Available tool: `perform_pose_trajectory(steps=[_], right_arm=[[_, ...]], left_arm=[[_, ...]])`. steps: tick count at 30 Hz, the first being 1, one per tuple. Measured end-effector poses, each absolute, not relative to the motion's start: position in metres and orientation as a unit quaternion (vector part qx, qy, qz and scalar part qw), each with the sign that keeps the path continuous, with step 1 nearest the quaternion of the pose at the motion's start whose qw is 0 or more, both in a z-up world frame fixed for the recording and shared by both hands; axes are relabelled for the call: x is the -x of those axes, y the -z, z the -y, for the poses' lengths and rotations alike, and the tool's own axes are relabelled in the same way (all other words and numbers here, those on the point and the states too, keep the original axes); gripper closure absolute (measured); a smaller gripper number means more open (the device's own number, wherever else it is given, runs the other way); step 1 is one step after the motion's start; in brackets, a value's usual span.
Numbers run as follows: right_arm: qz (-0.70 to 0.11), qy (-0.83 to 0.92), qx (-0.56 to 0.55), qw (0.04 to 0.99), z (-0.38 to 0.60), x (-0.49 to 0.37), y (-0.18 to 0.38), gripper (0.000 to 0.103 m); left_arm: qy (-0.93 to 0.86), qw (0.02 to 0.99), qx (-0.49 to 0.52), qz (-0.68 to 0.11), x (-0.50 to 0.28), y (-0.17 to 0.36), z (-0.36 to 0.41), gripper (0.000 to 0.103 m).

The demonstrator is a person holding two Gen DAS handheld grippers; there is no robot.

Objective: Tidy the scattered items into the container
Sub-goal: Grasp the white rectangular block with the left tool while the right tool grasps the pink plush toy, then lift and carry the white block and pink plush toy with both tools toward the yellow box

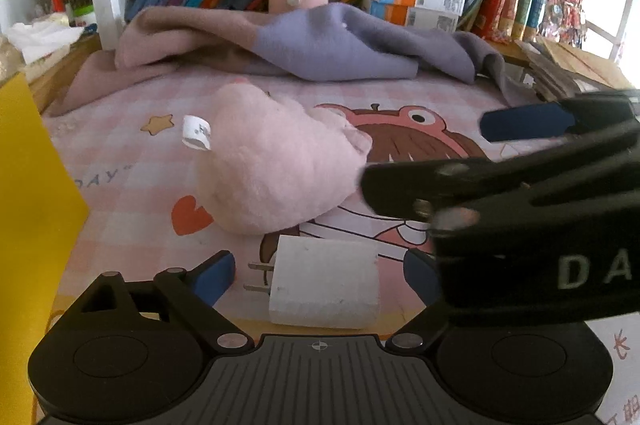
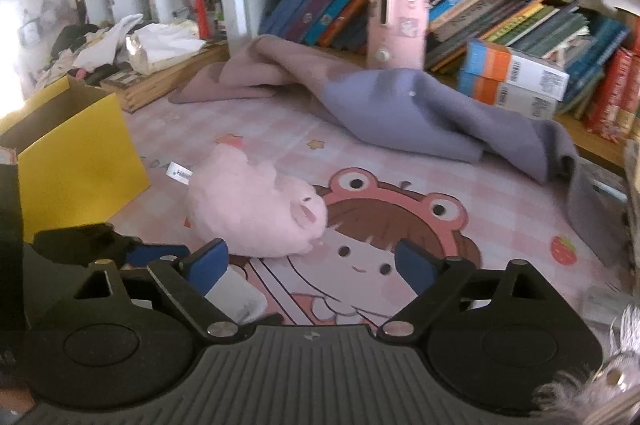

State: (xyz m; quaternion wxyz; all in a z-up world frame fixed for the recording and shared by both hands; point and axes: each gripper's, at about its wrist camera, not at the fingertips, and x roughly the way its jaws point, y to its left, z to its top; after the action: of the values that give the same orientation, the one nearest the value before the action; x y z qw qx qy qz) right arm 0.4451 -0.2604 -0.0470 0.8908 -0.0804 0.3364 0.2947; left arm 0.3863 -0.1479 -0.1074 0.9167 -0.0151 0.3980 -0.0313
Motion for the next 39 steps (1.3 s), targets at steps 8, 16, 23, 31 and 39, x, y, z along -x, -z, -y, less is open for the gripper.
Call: perform_pose_trajectory(steps=[8,16,23,31,39], right_arm=[[-0.34,-0.32,0.078,0.881,0.239,-0.461,0.06,0.004],[-0.364,-0.331,0.064,0.868,0.214,-0.478,0.077,0.002],[-0.351,-0.326,0.07,0.875,0.19,-0.486,0.092,0.0],[-0.347,-0.315,0.06,0.881,0.177,-0.501,0.103,0.0],[-0.293,-0.314,0.132,0.893,0.166,-0.489,0.1,0.0]], left_arm=[[0.033,0.916,0.003,-0.399,-0.38,0.105,0.142,0.038],[0.008,0.911,0.024,-0.412,-0.338,0.082,0.112,0.038],[-0.006,0.908,0.052,-0.415,-0.3,0.054,0.094,0.038],[-0.026,0.909,0.068,-0.41,-0.274,0.036,0.087,0.038],[-0.045,0.916,0.06,-0.395,-0.25,0.019,0.083,0.038]])
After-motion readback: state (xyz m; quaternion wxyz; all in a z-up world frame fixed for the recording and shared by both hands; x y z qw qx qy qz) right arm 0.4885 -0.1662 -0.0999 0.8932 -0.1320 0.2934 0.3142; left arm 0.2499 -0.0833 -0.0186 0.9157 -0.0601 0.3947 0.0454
